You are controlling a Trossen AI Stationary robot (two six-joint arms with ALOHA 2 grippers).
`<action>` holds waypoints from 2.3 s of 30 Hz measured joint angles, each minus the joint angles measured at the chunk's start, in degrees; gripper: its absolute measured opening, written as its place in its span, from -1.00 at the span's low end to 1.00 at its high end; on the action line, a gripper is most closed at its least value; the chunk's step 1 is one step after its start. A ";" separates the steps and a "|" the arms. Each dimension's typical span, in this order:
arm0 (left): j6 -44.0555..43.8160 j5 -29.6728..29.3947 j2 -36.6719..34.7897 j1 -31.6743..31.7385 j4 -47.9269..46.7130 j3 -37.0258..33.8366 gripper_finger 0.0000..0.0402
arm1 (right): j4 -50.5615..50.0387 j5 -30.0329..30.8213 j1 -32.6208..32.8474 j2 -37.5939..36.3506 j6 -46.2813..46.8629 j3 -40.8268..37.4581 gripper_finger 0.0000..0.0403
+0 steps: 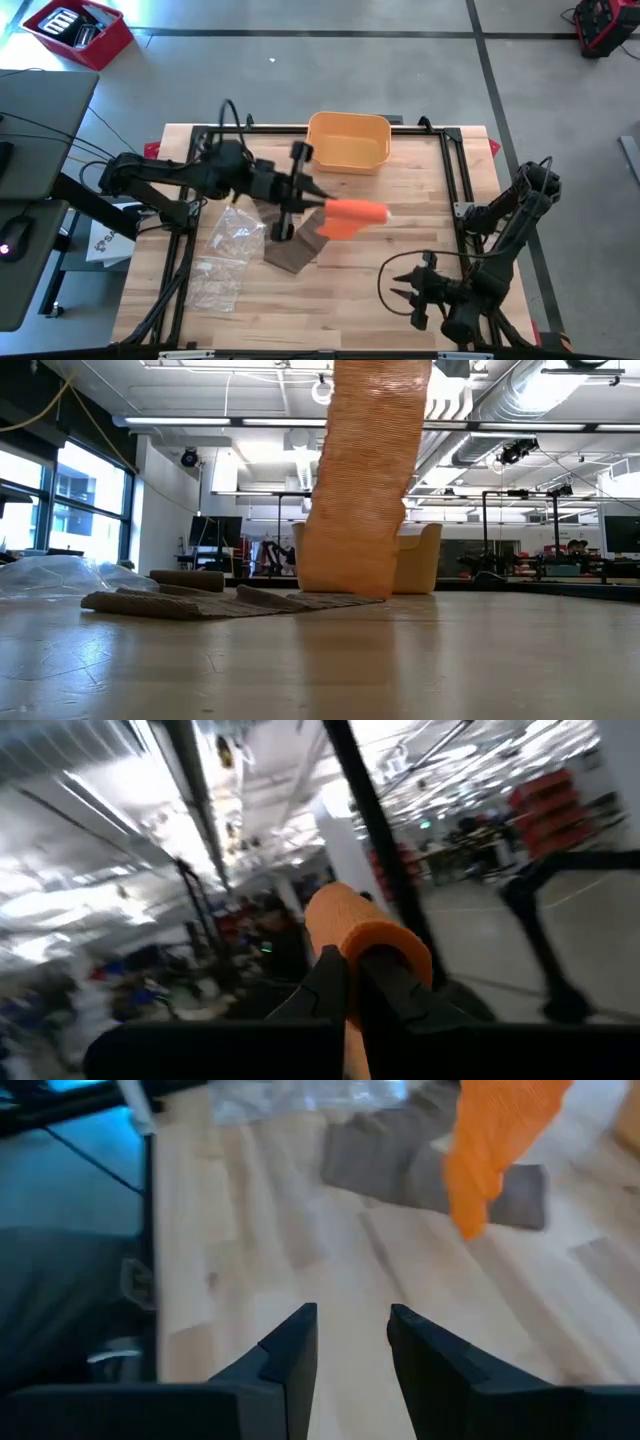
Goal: Roll bandage
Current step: Roll the orange bandage
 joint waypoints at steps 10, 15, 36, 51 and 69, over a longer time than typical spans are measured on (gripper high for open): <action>3.22 -6.08 10.99 -12.27 13.65 3.24 -0.98 | 5.43 -1.49 7.94 -0.89 -6.47 5.48 -0.63; 7.74 -17.23 15.18 -10.40 13.31 5.51 -0.98 | 0.59 1.10 11.90 -0.93 -11.76 12.78 -0.72; 3.81 -20.13 20.62 5.89 11.08 5.68 -0.98 | -21.01 0.44 13.70 -0.89 3.89 6.78 -0.82; 2.18 -20.39 20.51 -17.38 9.24 18.98 -0.98 | -20.06 -1.38 14.18 -0.98 1.71 7.42 -0.82; 0.77 -26.28 21.93 1.91 -2.96 13.66 -0.98 | -20.66 3.17 14.18 -0.57 -3.34 12.72 -0.82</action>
